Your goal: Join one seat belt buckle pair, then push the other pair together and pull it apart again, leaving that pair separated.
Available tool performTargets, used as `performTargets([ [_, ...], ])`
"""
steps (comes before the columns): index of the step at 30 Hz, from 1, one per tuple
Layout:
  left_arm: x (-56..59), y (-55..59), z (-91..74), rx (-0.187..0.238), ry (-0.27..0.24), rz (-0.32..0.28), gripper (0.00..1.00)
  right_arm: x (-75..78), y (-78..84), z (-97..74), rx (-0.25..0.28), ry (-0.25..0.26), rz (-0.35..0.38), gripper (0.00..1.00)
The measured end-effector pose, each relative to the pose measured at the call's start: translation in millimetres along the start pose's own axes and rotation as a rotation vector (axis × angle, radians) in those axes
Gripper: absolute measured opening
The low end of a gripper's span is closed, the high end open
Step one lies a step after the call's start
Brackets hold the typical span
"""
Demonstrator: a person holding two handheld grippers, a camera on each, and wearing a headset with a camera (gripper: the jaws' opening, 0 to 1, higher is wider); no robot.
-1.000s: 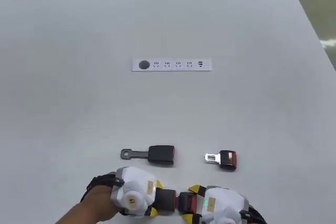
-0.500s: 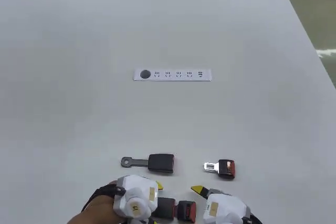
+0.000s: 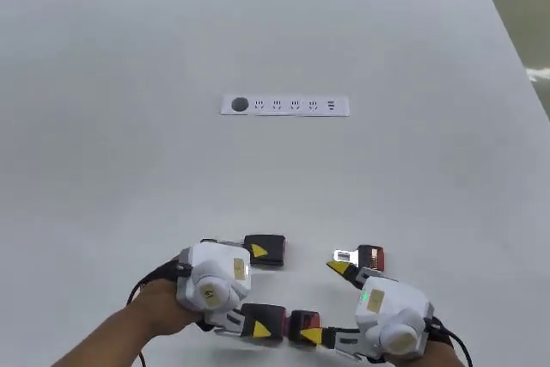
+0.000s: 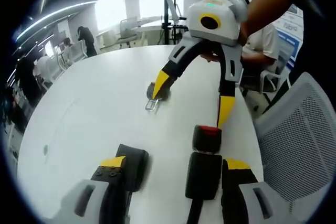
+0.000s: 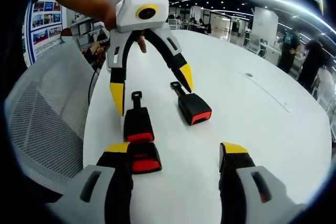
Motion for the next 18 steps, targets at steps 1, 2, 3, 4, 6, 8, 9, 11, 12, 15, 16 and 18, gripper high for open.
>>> performTargets([
  [1,-4.6,-2.0,-2.0,0.003,-0.007,0.003,0.75,4.5,-1.7,-2.4,0.002,0.005,-0.001,0.66],
  [2,-8.3,-4.2,-3.6,0.006,-0.014,0.007,0.75,8.3,-2.5,-4.3,0.004,0.008,-0.002,0.66],
  [3,-13.9,-7.0,-6.3,0.013,-0.023,0.007,0.75,12.2,-3.1,-6.6,0.005,0.011,-0.002,0.66],
  [4,-17.4,-8.6,-7.9,0.017,-0.027,0.005,0.75,18.5,-4.0,-9.5,0.009,0.019,0.001,0.66],
  [6,-25.7,-11.3,-11.4,0.018,-0.043,0.011,0.75,29.8,-4.8,-13.5,0.017,0.031,0.015,0.66],
  [8,-33.7,-14.7,-15.4,0.025,-0.053,0.011,0.75,36.7,-6.8,-17.1,0.019,0.037,0.016,0.67],
  [9,-38.2,-16.7,-17.8,0.034,-0.061,0.006,0.75,40.7,-7.5,-18.9,0.019,0.041,0.014,0.67],
  [11,-46.0,-17.6,-21.2,0.043,-0.071,0.002,0.75,49.8,-8.8,-23.1,0.023,0.049,0.016,0.67],
  [12,-48.7,-18.6,-22.6,0.046,-0.074,-0.001,0.75,54.5,-9.2,-25.2,0.025,0.05,0.018,0.67],
  [15,-57.8,-19.3,-26.5,0.052,-0.081,-0.003,0.75,63.8,-9.0,-28.8,0.023,0.049,0.017,0.7],
  [16,-60.8,-19.5,-27.7,0.053,-0.084,-0.002,0.75,67.1,-8.7,-30.1,0.023,0.046,0.018,0.71],
  [18,-66.0,-20.3,-29.4,0.051,-0.086,-0.005,0.75,72.2,-8.1,-31.7,0.023,0.039,0.023,0.72],
])
Point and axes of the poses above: the centre of the closed fingertips' face, and the gripper's own axes: z roughly forward along the fingers, x roughly to its right, y roughly out of its underside, the point moved 8 cm from there along -z, roughly backward along the fingers, and after that the axes turned 5 degrees about x, right-handed, at the moved point
